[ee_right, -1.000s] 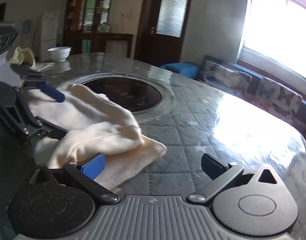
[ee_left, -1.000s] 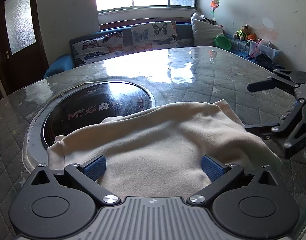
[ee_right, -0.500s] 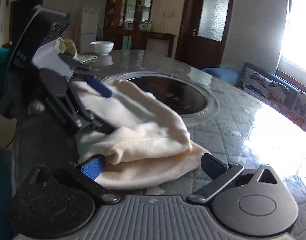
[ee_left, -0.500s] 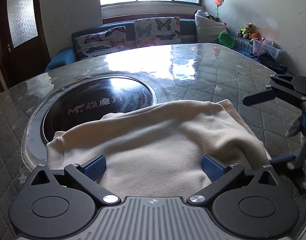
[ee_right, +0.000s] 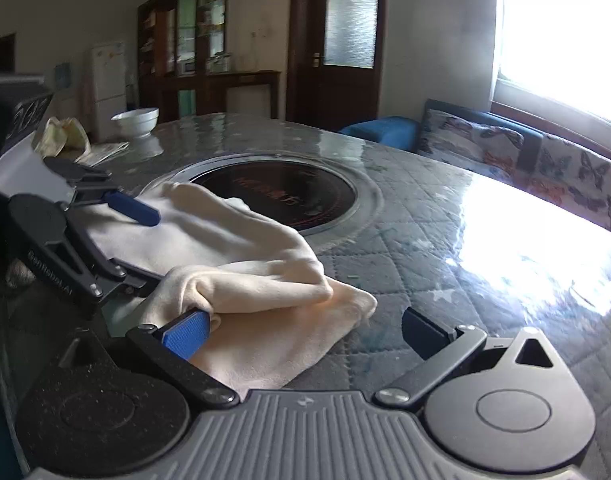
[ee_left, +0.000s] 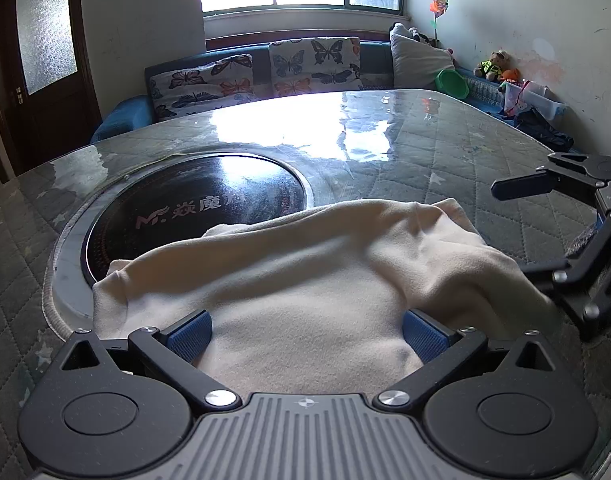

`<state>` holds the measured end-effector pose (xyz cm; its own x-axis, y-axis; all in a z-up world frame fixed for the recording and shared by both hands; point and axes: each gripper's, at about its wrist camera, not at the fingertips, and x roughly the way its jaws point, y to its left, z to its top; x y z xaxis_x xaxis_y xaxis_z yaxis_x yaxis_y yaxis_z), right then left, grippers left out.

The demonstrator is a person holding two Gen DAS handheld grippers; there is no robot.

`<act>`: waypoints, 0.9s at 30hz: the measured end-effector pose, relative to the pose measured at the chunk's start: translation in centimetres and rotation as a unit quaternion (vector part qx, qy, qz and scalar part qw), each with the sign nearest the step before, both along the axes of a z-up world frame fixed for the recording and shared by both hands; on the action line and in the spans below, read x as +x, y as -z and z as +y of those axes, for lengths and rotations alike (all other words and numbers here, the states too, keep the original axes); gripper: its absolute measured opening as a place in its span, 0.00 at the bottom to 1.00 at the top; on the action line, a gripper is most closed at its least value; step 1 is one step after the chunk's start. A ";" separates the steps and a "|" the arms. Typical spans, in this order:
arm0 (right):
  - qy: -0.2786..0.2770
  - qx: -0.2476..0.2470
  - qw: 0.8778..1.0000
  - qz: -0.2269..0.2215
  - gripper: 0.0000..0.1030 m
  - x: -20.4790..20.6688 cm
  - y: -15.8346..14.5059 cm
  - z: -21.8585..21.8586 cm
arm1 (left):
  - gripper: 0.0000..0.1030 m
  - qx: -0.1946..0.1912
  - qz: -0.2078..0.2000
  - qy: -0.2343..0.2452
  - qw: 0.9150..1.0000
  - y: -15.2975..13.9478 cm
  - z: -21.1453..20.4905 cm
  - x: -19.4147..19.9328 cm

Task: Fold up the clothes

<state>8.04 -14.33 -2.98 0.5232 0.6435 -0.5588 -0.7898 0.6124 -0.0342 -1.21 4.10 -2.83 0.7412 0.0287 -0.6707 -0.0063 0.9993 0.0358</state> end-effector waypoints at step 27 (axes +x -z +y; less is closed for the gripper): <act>0.053 -0.006 0.999 0.008 1.00 1.4 -0.1 -0.5 | 1.00 -0.001 -0.004 0.003 1.000 0.2 0.1 -0.3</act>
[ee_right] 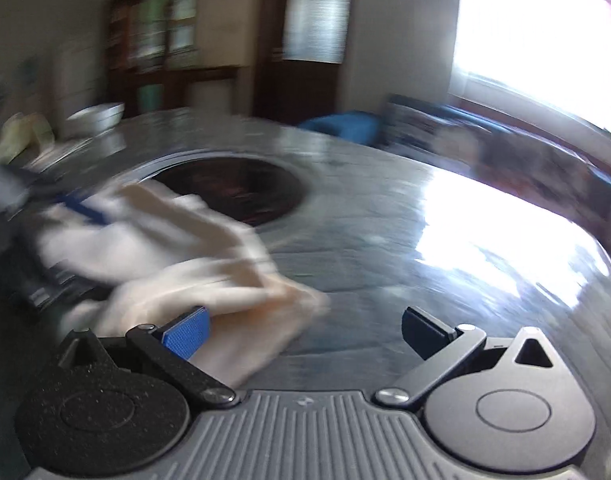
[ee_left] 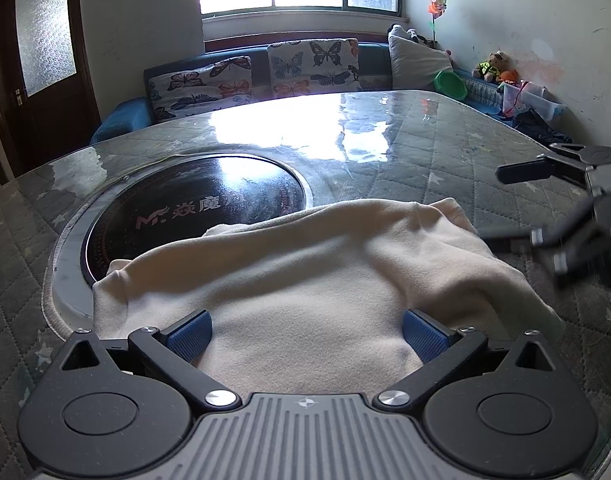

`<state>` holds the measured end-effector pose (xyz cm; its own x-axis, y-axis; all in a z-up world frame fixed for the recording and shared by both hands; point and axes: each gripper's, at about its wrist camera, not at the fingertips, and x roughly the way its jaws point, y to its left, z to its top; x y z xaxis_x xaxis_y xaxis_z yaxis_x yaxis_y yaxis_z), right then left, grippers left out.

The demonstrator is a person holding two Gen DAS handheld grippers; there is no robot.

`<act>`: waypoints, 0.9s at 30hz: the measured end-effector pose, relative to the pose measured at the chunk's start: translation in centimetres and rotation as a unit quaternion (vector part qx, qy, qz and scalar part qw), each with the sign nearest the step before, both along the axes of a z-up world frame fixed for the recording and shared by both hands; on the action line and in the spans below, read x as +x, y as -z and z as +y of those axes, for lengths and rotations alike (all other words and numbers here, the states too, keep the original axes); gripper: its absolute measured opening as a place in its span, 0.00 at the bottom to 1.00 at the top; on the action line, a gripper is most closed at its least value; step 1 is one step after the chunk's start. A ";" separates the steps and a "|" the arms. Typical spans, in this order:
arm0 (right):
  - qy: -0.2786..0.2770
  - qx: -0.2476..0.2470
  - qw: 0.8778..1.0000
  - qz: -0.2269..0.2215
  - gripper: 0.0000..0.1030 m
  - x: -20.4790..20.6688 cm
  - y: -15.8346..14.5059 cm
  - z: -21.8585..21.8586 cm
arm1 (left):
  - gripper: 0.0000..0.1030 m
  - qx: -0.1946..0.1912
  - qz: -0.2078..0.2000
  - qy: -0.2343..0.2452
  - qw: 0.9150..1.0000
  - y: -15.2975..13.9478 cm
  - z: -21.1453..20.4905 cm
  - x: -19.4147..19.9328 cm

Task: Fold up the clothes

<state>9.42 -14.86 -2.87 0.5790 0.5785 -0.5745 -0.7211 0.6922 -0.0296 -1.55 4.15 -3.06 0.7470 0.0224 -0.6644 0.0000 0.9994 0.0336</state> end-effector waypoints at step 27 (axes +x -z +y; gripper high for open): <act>-0.079 0.113 0.989 0.044 0.83 -6.2 -3.0 5.4 | 1.00 0.002 -0.032 -0.019 0.999 -0.8 3.1 -3.9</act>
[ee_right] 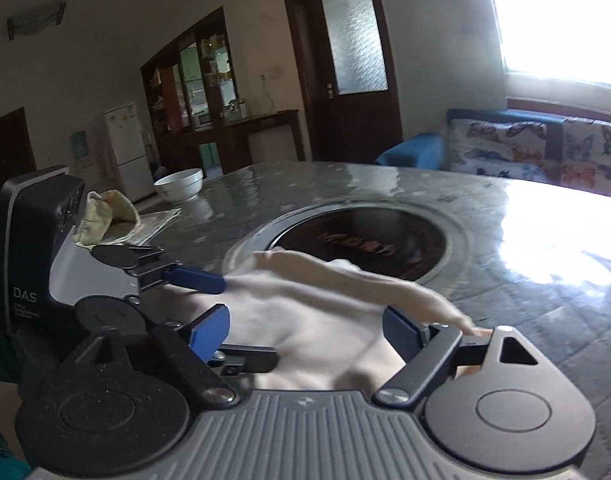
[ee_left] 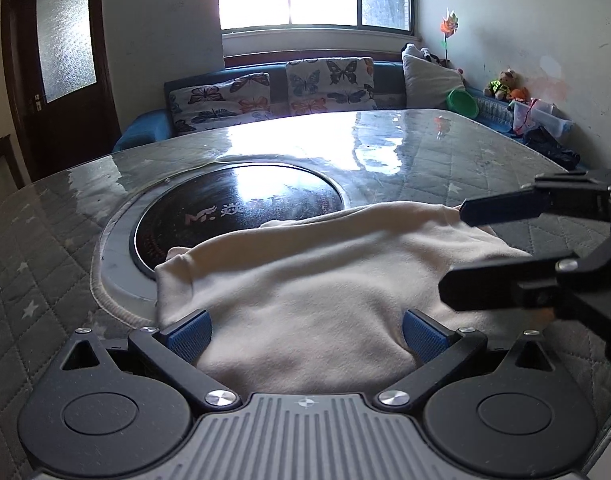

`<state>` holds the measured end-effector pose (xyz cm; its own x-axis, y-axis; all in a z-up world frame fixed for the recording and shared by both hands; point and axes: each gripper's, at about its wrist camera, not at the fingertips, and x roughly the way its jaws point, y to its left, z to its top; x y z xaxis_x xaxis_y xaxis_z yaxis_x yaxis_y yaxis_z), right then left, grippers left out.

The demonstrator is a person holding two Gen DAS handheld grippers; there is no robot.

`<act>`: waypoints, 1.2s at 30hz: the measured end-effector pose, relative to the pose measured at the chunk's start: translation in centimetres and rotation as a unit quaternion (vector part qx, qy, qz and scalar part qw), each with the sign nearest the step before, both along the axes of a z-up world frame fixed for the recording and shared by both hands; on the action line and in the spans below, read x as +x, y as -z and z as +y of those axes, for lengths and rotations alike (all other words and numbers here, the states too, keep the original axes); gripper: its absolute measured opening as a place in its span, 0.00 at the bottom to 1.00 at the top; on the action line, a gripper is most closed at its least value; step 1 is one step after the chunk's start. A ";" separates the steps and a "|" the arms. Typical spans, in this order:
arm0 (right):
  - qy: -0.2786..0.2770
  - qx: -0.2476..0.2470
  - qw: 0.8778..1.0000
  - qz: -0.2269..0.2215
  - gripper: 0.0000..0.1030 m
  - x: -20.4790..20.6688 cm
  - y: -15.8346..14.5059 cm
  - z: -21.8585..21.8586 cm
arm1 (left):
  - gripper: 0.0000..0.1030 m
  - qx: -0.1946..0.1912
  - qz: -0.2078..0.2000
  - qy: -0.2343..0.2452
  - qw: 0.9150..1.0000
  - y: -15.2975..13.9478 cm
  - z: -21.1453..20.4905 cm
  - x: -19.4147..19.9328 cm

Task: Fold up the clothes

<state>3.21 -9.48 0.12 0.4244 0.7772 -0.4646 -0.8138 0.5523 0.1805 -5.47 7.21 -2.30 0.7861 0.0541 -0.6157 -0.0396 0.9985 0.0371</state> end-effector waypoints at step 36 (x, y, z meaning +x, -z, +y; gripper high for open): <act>-0.013 -0.046 0.999 0.020 0.91 -1.5 0.9 -0.8 | 0.97 -0.014 -0.041 -0.062 0.997 -1.0 4.9 -3.4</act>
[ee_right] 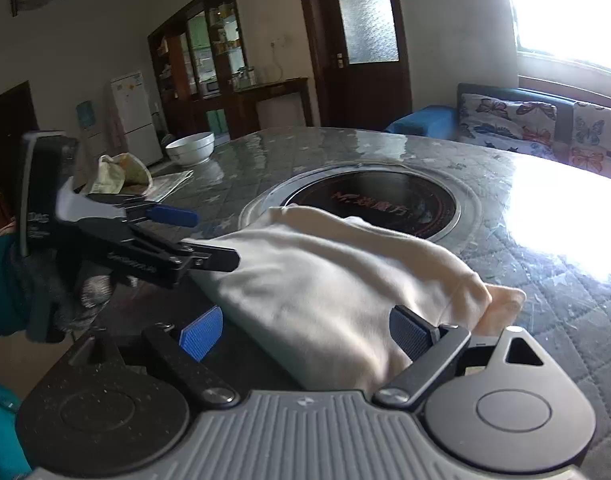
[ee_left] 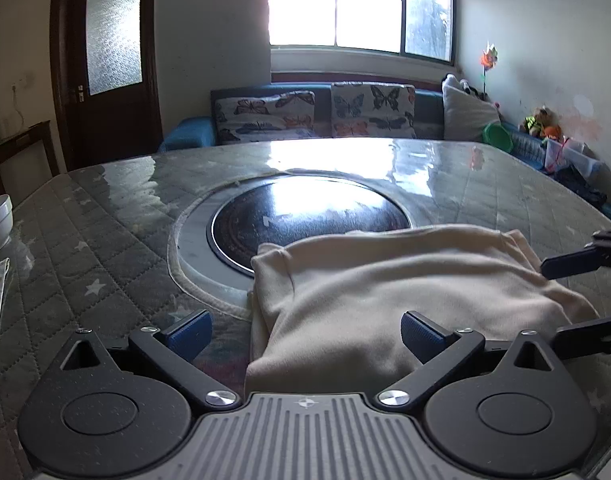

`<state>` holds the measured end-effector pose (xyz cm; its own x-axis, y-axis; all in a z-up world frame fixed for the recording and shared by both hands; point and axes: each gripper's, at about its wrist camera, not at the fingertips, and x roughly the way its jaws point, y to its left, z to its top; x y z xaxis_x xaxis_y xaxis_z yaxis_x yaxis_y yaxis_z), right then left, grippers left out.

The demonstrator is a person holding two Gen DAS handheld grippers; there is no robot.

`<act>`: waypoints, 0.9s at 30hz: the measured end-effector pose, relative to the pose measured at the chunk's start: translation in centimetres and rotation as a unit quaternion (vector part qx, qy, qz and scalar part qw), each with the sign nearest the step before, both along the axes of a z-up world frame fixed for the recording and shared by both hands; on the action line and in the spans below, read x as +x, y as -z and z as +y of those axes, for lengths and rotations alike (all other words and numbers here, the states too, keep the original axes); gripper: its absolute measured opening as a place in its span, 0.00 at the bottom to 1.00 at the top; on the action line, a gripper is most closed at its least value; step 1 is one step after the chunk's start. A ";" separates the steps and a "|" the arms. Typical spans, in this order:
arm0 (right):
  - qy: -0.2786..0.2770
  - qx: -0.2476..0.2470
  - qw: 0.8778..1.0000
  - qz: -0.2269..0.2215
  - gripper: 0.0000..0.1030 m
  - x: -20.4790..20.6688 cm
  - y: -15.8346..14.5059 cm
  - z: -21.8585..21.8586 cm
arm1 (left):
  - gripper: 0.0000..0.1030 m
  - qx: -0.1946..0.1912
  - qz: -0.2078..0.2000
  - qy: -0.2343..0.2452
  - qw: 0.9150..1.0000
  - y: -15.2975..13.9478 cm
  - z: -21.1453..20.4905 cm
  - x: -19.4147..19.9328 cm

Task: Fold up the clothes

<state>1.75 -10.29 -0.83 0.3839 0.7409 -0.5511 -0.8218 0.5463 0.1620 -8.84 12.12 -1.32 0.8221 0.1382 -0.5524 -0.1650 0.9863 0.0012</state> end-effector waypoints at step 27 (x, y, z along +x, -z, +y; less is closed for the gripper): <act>0.054 -0.003 0.998 0.042 0.93 5.2 0.9 1.2 | 0.52 -0.027 -0.005 0.035 0.999 -1.0 0.0 3.7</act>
